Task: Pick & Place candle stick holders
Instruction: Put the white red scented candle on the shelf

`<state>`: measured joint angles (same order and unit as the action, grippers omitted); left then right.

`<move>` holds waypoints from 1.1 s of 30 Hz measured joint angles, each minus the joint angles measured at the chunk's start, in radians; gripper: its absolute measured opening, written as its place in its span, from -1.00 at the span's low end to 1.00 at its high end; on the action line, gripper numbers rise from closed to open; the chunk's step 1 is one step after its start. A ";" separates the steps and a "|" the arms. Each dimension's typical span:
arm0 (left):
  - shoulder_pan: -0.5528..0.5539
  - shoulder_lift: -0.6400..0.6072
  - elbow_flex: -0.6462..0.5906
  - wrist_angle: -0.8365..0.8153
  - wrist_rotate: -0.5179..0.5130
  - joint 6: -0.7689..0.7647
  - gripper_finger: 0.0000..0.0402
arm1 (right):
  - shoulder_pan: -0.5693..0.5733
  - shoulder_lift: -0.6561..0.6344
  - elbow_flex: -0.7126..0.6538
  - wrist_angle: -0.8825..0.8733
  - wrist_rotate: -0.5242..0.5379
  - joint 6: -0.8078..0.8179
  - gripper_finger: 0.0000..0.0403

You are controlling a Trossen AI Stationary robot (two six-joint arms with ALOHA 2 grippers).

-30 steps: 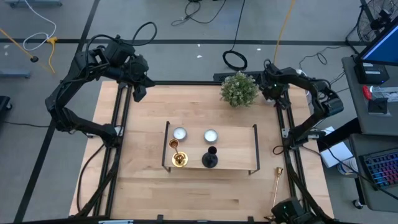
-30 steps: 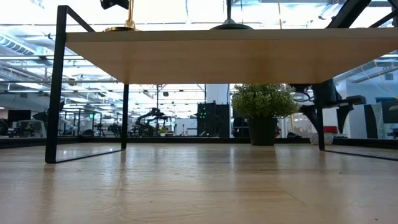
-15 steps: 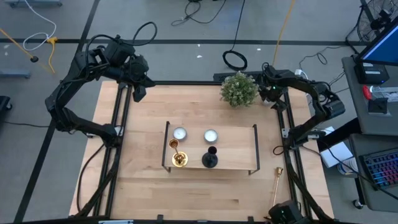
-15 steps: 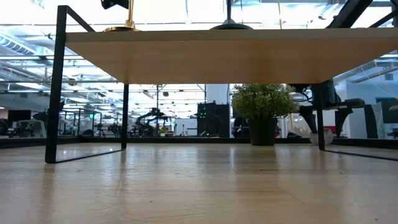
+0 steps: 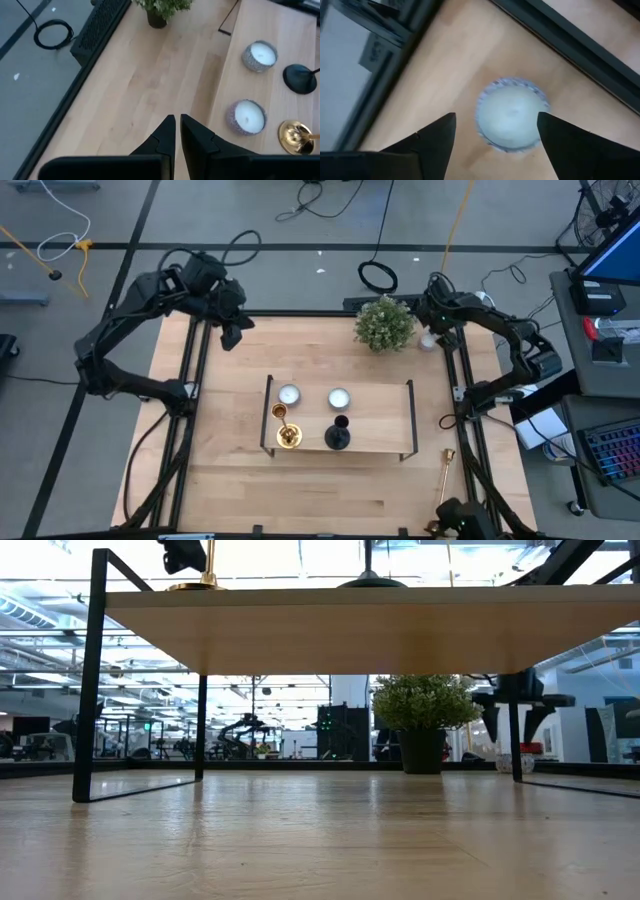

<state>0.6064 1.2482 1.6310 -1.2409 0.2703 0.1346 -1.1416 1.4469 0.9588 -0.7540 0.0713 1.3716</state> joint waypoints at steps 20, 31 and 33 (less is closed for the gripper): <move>0.001 -0.154 -0.043 0.071 -0.010 -0.062 -0.85 | -0.010 0.011 -0.032 -0.012 -0.045 -0.003 0.96; 0.001 -0.156 -0.043 0.064 -0.009 -0.076 -0.85 | -0.009 0.011 -0.119 0.060 -0.042 0.076 0.98; 0.001 -0.156 -0.043 0.064 -0.009 -0.078 -0.85 | -0.009 0.011 -0.135 0.087 -0.041 0.082 0.98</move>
<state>0.6071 1.0920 1.5883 -1.1767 0.2615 0.0570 -1.1503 1.4582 0.8235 -0.6672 0.0299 1.4539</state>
